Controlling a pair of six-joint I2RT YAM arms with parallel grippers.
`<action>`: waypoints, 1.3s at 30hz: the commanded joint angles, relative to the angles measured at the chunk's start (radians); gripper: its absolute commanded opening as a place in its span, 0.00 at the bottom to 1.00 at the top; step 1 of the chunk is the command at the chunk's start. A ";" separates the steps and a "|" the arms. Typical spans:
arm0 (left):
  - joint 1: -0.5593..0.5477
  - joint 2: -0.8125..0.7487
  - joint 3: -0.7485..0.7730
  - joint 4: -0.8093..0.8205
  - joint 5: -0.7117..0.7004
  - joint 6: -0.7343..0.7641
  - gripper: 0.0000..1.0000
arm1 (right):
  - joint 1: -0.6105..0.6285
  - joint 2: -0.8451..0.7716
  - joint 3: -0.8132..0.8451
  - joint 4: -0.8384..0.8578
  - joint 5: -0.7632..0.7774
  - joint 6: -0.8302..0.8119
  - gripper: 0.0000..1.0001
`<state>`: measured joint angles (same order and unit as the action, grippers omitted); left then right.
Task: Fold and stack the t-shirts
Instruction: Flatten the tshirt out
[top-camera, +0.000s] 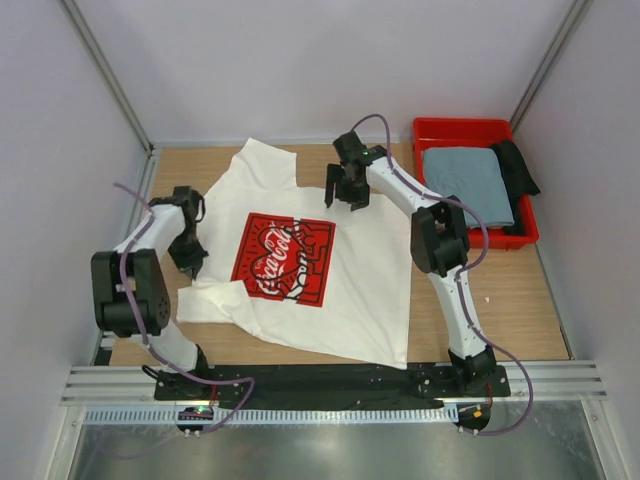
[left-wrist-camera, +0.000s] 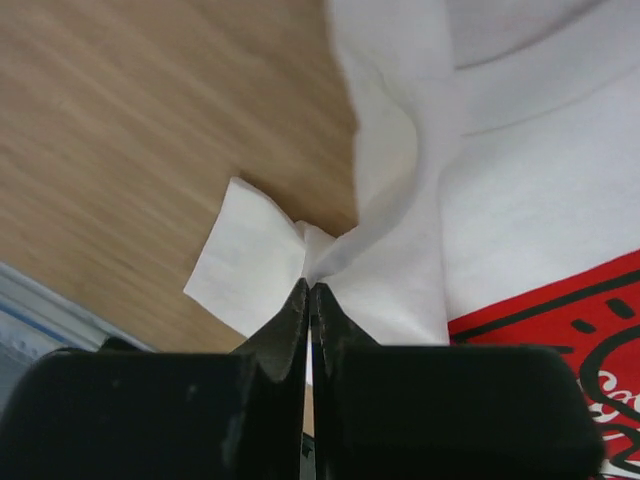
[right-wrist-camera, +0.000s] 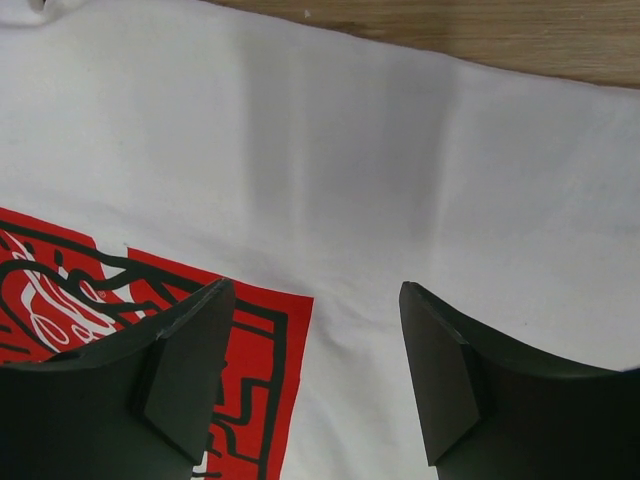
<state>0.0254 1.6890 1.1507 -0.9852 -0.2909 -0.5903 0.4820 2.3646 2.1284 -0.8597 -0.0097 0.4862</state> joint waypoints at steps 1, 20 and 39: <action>0.131 -0.156 -0.069 -0.122 -0.086 -0.140 0.00 | 0.007 -0.001 0.004 0.036 -0.013 0.009 0.73; 0.281 -0.284 -0.083 -0.161 0.000 -0.289 0.59 | 0.006 -0.131 -0.169 -0.018 0.003 0.005 0.74; -0.016 0.328 0.312 0.068 0.197 -0.089 0.63 | -0.049 -0.085 -0.214 0.054 0.197 -0.040 0.80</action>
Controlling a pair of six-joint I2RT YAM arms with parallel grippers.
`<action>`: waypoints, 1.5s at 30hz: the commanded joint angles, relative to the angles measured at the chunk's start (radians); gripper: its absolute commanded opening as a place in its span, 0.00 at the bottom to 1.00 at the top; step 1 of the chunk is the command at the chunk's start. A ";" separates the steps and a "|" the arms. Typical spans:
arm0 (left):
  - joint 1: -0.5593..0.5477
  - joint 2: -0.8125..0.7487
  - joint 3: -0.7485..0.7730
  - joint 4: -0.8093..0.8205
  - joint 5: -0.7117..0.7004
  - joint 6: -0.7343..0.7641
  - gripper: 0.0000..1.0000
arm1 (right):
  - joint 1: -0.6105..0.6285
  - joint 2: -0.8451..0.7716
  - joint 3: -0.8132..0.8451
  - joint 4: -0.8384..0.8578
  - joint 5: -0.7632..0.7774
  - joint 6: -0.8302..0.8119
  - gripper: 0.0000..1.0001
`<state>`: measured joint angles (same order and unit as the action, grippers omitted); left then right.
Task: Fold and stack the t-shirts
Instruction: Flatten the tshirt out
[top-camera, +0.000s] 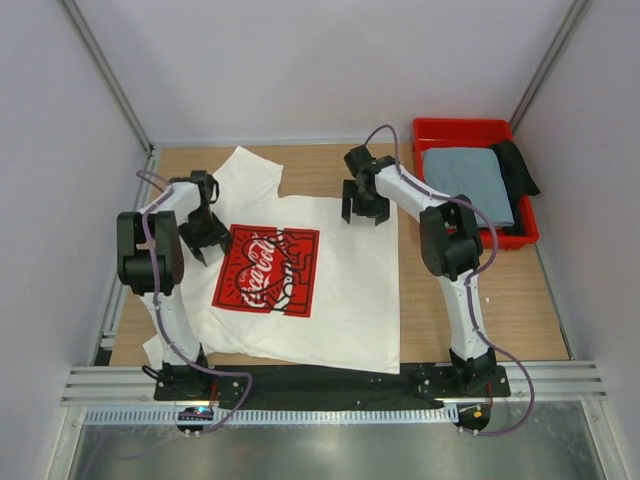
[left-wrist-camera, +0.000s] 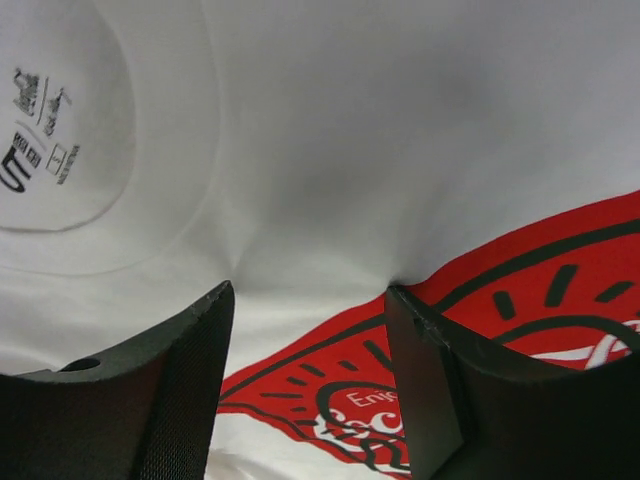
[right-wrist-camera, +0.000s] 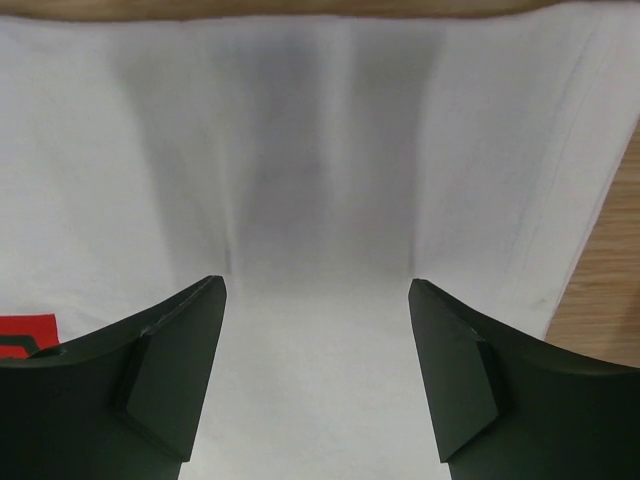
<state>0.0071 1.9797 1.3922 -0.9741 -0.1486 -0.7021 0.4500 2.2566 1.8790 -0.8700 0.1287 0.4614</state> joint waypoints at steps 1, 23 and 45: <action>0.002 0.083 0.100 0.058 0.063 0.021 0.63 | -0.030 0.040 0.049 0.068 0.060 -0.013 0.80; -0.151 -0.016 0.430 -0.080 -0.144 0.061 0.73 | -0.145 0.183 0.540 0.020 0.042 -0.113 0.84; -0.150 -0.088 0.005 -0.104 -0.086 -0.016 0.46 | -0.033 -0.380 -0.121 -0.015 -0.251 -0.024 0.89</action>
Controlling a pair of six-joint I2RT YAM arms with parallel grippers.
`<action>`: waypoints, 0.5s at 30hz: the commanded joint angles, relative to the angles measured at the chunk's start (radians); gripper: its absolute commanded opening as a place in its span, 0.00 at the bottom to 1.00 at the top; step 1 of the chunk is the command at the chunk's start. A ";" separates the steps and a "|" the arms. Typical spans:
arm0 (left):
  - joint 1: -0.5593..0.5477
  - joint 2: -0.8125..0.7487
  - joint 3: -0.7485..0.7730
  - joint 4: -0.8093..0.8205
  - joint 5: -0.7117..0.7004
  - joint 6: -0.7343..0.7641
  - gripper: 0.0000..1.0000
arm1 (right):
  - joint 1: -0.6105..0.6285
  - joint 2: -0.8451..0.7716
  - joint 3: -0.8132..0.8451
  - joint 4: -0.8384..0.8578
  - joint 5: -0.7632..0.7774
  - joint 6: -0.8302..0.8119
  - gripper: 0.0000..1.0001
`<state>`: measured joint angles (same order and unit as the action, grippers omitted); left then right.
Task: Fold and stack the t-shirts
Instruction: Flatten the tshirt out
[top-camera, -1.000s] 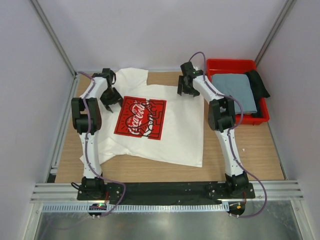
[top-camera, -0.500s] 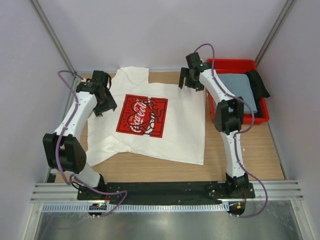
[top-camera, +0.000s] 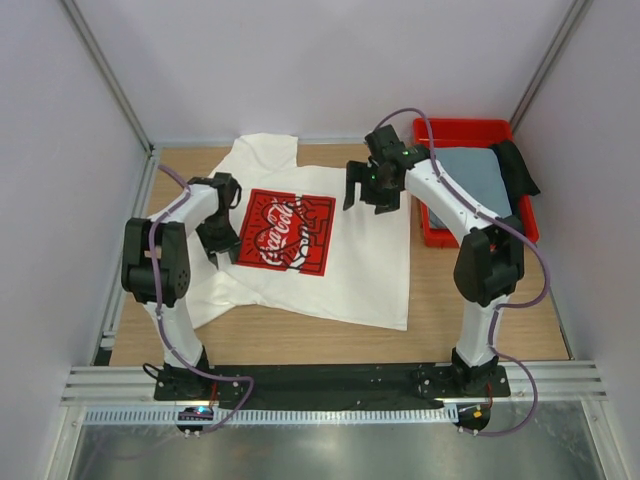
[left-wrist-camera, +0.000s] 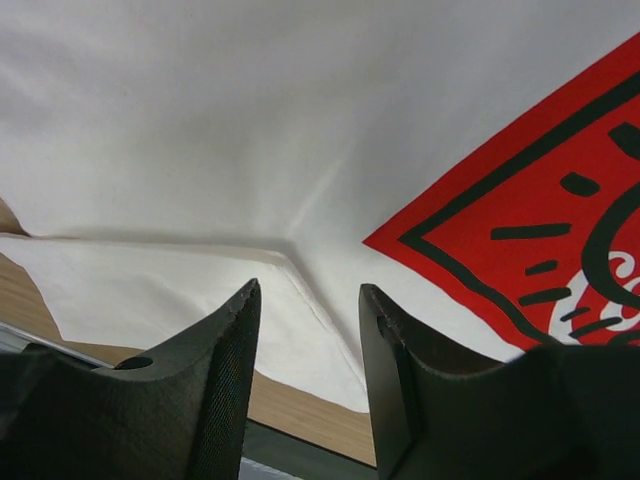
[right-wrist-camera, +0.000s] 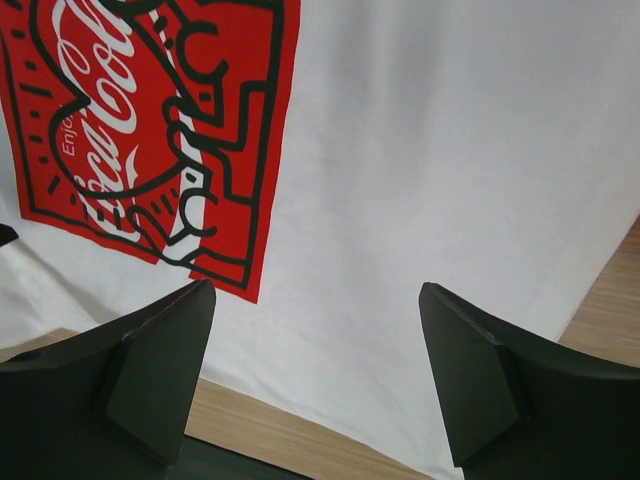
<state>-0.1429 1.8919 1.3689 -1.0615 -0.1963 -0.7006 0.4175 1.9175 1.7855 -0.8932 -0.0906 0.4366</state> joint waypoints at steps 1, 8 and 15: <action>0.000 0.006 0.025 -0.017 -0.048 -0.020 0.45 | 0.000 -0.046 -0.046 0.007 -0.031 0.001 0.89; 0.000 0.033 0.018 -0.060 -0.066 -0.051 0.40 | 0.000 -0.072 -0.077 0.016 -0.038 -0.004 0.89; 0.000 0.072 0.003 -0.057 -0.049 -0.062 0.35 | 0.000 -0.071 -0.077 0.016 -0.047 -0.001 0.89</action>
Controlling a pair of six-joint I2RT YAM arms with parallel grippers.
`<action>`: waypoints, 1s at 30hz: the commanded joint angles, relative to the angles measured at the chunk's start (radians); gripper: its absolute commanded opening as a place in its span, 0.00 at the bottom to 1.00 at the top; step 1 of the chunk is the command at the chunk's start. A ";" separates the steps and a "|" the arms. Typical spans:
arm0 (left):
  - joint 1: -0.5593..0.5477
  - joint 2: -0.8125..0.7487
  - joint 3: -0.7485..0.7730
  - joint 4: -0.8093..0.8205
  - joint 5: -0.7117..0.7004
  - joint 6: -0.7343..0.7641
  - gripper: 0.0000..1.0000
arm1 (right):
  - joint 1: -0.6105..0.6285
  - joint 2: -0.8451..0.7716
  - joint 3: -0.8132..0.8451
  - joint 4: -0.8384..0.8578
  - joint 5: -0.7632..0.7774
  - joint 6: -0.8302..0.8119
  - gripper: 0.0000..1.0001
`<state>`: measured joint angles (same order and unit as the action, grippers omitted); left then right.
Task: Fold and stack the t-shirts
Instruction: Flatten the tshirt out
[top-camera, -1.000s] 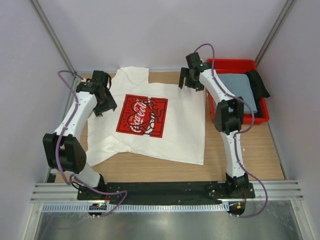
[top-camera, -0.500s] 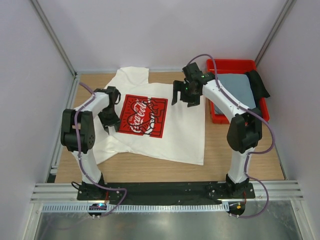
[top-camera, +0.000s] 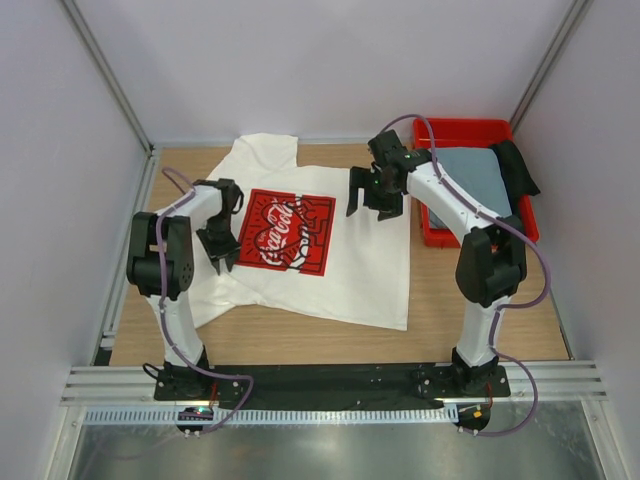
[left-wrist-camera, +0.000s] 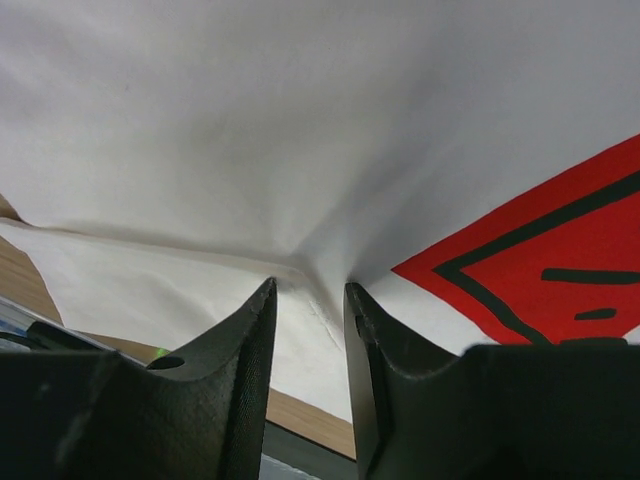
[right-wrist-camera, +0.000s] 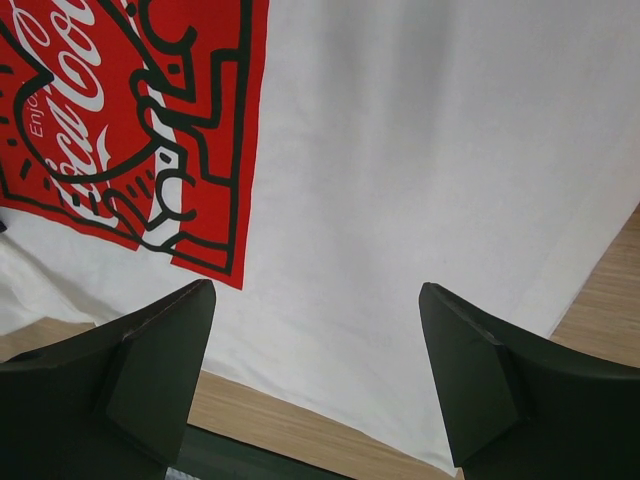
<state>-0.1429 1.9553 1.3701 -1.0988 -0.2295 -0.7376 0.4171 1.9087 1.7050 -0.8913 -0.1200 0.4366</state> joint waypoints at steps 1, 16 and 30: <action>0.000 0.007 -0.008 -0.016 -0.016 -0.026 0.34 | 0.000 -0.059 0.004 0.014 -0.018 -0.001 0.89; -0.006 -0.191 -0.124 -0.087 0.007 -0.131 0.00 | 0.008 -0.045 -0.002 0.012 -0.052 0.014 0.89; -0.147 -0.524 -0.436 -0.231 0.245 -0.431 0.00 | 0.052 -0.054 -0.067 0.031 -0.066 0.021 0.89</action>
<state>-0.2596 1.5166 0.9779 -1.2480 -0.0795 -1.0473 0.4622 1.9045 1.6489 -0.8845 -0.1673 0.4488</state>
